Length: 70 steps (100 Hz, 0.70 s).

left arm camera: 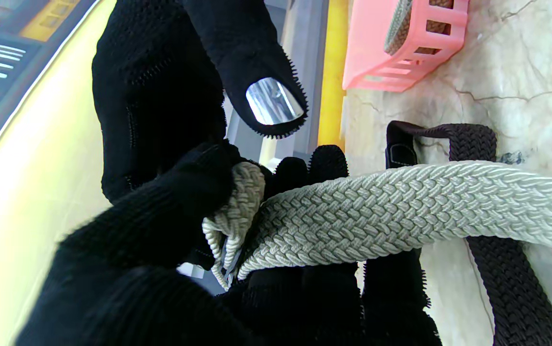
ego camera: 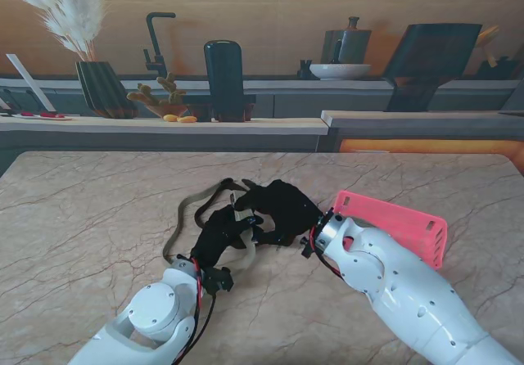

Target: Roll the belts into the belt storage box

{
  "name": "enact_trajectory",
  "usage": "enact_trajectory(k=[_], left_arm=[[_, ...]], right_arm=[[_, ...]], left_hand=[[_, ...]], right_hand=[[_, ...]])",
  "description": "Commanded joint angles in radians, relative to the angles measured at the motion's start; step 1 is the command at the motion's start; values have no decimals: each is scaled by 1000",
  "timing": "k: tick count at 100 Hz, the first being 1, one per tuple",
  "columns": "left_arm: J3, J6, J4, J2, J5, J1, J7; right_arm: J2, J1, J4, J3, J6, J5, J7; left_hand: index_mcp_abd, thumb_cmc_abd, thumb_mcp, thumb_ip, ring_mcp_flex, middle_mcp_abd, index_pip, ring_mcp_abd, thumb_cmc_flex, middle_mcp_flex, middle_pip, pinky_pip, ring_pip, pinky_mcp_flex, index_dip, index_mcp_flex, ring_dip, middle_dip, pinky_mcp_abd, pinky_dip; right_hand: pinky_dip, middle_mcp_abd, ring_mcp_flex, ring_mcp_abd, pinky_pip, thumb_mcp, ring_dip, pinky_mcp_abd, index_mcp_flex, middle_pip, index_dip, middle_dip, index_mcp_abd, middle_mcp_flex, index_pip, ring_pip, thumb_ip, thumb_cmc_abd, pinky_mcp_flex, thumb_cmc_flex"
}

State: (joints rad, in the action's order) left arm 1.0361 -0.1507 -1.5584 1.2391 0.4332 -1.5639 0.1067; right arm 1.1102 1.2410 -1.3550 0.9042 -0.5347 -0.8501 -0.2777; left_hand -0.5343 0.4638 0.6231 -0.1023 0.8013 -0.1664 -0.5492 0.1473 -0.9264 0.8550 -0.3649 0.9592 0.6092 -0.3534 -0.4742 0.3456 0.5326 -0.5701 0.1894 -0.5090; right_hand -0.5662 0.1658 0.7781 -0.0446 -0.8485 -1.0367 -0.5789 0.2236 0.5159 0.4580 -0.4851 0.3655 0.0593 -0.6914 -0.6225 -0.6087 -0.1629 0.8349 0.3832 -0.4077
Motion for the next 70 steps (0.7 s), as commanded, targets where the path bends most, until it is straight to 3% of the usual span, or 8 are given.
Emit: enact_trajectory(k=[1, 11, 33, 58, 70], left_arm=[[3, -3, -49, 18, 1, 15, 7], [6, 5, -50, 20, 6, 15, 15], [4, 6, -40, 19, -1, 22, 5], [2, 10, -22, 14, -16, 36, -18], [-8, -6, -3, 10, -74, 50, -17]], right_arm=[[-3, 27, 12, -13, -12, -21, 9], [-8, 39, -3, -4, -16, -51, -9], [-17, 78, -59, 40, -16, -110, -41], [-22, 150, -161, 141, -22, -161, -79], [-19, 183, -210, 193, -2, -164, -90]], left_hand=[[463, -58, 7, 19, 37, 141, -92, -48, -126, 72, 25, 34, 9, -17, -5, -3, 34, -30, -31, -6], [479, -122, -17, 5, 41, 135, -121, -37, -208, 54, -7, 31, -2, -15, -10, 22, 50, -20, -27, -5], [510, -192, -2, 41, 41, 121, -175, -19, -261, 18, -85, 29, 12, -11, -41, 72, 65, 19, -14, -11], [542, -259, -33, 95, 21, 141, -229, -18, -324, -30, -200, 30, 96, 13, -114, 64, 185, -118, 21, -53], [568, -268, -52, 87, 13, 138, -263, -13, -346, -35, -214, 27, 111, 21, -149, 80, 214, -147, 28, -66]], right_hand=[[-21, -67, -34, 15, 24, 7, 3, -24, 25, 144, -21, 49, 54, -50, -38, -3, 9, -14, -18, 13], [-23, -67, -29, 16, 22, 20, -1, -23, 16, 149, -27, 48, 68, -47, -42, -13, 13, -32, -17, 13], [-27, -64, -26, 11, 16, 58, -11, -26, 3, 160, -37, 49, 87, -48, -52, -34, 22, -69, -15, 1], [-28, -69, -13, 14, 7, 113, -15, -35, -8, 164, -53, 49, 188, -67, -82, -45, 38, -127, -7, -7], [-28, -73, -11, 19, 6, 146, -16, -40, -25, 158, -57, 48, 217, -71, -89, -43, 43, -179, -4, 7]])
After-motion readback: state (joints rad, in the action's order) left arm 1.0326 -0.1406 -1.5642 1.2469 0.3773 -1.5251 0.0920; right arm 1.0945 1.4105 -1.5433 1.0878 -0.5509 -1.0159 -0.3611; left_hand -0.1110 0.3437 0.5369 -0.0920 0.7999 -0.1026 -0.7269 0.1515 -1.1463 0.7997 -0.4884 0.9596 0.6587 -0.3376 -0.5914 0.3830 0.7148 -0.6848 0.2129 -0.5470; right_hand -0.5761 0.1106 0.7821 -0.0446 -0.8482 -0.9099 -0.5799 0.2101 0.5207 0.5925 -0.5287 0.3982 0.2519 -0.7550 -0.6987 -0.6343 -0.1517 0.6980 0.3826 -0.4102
